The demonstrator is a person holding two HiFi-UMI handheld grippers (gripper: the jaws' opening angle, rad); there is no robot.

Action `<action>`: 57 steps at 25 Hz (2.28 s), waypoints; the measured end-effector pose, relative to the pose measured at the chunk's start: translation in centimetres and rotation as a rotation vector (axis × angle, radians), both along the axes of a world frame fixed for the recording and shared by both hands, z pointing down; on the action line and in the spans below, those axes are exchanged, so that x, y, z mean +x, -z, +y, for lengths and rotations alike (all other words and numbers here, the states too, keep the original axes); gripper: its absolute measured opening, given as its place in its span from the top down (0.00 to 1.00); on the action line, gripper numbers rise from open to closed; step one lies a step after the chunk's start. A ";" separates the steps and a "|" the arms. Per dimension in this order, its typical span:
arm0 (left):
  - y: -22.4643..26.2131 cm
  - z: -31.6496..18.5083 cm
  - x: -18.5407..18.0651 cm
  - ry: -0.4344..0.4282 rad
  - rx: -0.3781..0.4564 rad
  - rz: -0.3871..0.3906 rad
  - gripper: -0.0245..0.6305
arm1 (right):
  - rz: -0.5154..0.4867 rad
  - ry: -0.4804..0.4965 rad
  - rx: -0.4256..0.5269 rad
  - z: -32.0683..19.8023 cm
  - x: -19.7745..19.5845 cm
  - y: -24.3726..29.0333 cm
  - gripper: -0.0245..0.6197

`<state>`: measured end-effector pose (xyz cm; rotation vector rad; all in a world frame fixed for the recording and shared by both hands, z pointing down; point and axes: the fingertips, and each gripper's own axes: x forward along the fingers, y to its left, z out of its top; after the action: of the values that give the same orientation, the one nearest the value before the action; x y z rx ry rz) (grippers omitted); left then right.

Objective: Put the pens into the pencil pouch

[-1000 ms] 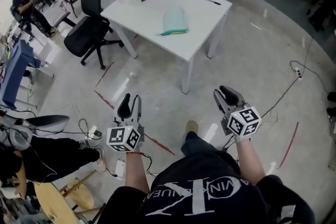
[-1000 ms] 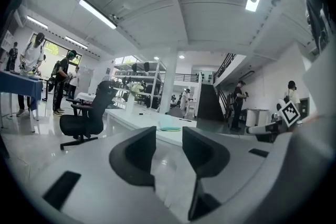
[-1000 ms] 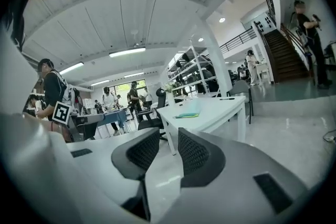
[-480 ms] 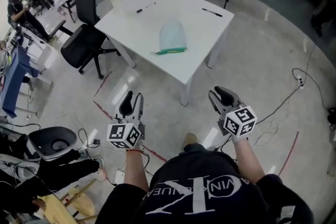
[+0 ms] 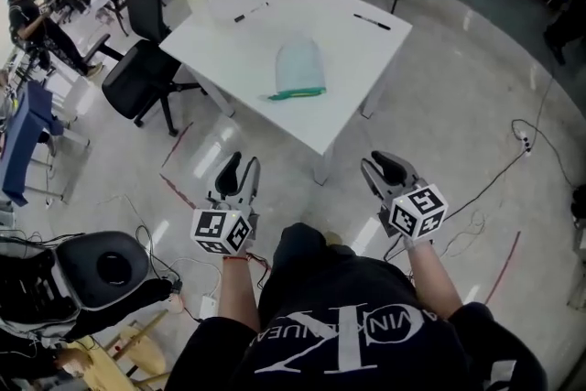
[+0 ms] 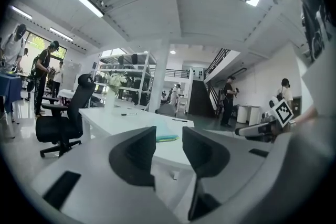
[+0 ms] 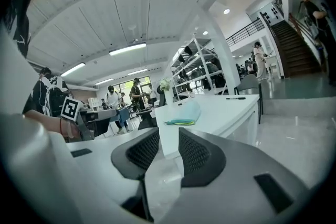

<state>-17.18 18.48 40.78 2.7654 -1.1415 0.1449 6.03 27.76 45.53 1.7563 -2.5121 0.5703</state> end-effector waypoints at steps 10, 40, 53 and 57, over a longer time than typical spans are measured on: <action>-2.1 -5.1 1.5 -0.040 -0.041 -0.071 0.73 | -0.026 -0.006 -0.039 -3.5 -0.2 -0.9 0.77; -13.4 -19.0 14.7 -0.622 0.034 -0.764 0.64 | -0.046 -0.120 -0.209 -17.6 3.6 -4.5 0.77; -12.6 -22.9 16.1 -0.716 -0.066 -0.622 0.91 | -0.041 -0.171 -0.231 -21.7 3.9 -4.6 0.77; -11.5 -26.1 15.3 -0.629 -0.097 -0.551 0.91 | -0.016 -0.175 -0.215 -23.5 3.6 -3.8 0.77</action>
<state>-1.87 -7.65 52.33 2.9653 -0.2617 1.0419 9.64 4.27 49.36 1.9048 -2.2216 0.8317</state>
